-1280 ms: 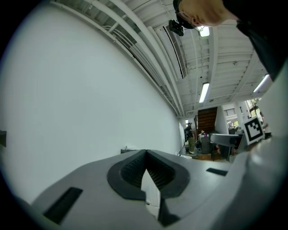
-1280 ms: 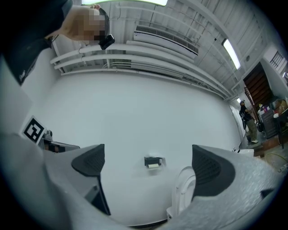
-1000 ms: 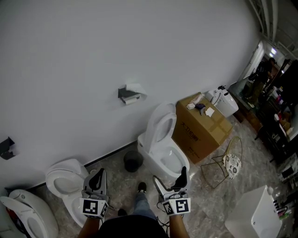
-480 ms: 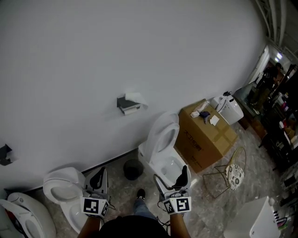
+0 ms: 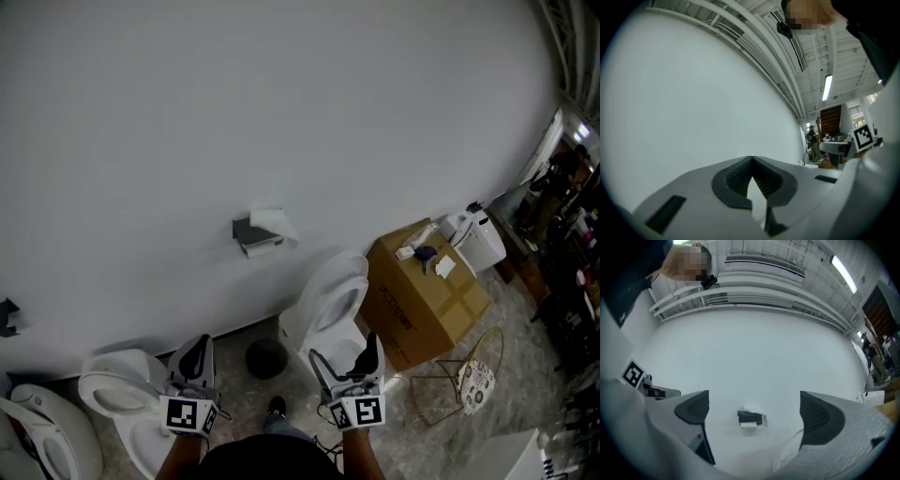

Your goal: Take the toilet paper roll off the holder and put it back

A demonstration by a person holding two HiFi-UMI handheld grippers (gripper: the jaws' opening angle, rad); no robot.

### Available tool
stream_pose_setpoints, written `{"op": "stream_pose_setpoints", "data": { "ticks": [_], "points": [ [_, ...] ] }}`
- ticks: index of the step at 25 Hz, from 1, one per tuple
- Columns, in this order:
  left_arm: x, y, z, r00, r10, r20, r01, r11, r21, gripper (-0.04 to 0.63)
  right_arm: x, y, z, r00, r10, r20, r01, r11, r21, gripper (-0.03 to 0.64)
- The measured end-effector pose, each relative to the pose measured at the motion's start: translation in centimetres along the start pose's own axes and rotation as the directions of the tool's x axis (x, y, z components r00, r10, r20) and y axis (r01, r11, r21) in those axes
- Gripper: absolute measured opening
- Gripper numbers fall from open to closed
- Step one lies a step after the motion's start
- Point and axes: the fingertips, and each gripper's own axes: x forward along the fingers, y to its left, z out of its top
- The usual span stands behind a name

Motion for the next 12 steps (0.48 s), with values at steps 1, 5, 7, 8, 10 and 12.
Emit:
{"op": "stream_pose_setpoints", "data": {
  "ticks": [1,5,7,8,10,12],
  "points": [
    [0.8,0.0,0.0,1.0,0.011,-0.001,-0.011,1.0,0.001,0.003,0.8,-0.7,-0.1,1.0,0.008,-0.001,-0.008,1.0,0.003,0.581],
    [3.7,0.1,-0.1,0.998,0.058,-0.006,-0.058,0.998,0.004,0.003,3.9,-2.9,-0.8,0.999,0.046,-0.012,-0.046,0.999,0.016,0.581],
    [4.9,0.1,-0.2,0.997,0.083,-0.01,-0.083,0.997,0.009,0.003,5.2,-3.8,-1.2,0.998,0.067,-0.017,-0.067,0.997,0.024,0.581],
    [5.5,0.1,-0.2,0.995,0.095,-0.011,-0.095,0.995,0.011,0.003,5.8,-4.3,-1.4,0.997,0.077,-0.018,-0.077,0.997,0.029,0.581],
    [6.5,0.0,-0.2,0.993,0.119,-0.012,-0.119,0.993,0.015,0.003,6.9,-5.3,-1.7,0.995,0.095,-0.021,-0.094,0.995,0.04,0.581],
    [7.4,-0.1,-0.2,0.99,0.144,-0.014,-0.144,0.989,0.019,0.003,8.0,-6.2,-2.1,0.993,0.111,-0.031,-0.11,0.993,0.044,0.58]
  ]
}}
